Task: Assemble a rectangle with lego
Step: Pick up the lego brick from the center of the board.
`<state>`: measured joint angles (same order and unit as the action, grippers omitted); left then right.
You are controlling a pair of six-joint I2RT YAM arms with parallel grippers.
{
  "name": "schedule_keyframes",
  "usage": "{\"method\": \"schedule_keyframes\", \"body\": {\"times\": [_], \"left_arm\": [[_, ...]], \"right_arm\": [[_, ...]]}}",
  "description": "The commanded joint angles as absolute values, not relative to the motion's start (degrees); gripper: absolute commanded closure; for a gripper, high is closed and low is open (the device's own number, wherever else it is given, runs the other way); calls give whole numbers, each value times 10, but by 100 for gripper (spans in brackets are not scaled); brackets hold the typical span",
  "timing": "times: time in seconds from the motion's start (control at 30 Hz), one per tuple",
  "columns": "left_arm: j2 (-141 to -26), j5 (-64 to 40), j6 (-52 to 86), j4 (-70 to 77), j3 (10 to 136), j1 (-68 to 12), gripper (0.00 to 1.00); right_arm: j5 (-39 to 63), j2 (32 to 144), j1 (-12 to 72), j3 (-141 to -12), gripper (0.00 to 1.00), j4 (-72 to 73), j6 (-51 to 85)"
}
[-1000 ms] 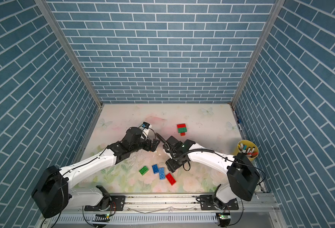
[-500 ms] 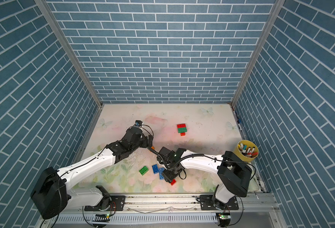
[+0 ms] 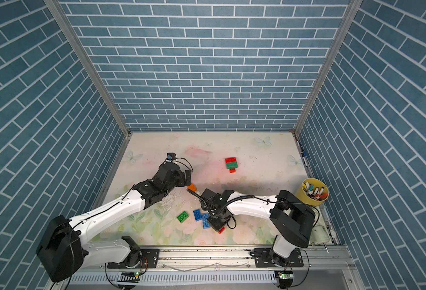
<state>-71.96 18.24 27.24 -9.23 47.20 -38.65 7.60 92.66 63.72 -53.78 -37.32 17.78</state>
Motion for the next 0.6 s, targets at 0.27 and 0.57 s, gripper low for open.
{"method": "schedule_keyframes", "body": {"times": [0.27, 0.57], "left_arm": [[-623, 165, 189, 14, 441, -388, 0], [-468, -9, -181, 342, 242, -507, 0]], "right_arm": [[79, 736, 442, -506, 86, -365, 207], [426, 740, 284, -563, 85, -242, 238]]}}
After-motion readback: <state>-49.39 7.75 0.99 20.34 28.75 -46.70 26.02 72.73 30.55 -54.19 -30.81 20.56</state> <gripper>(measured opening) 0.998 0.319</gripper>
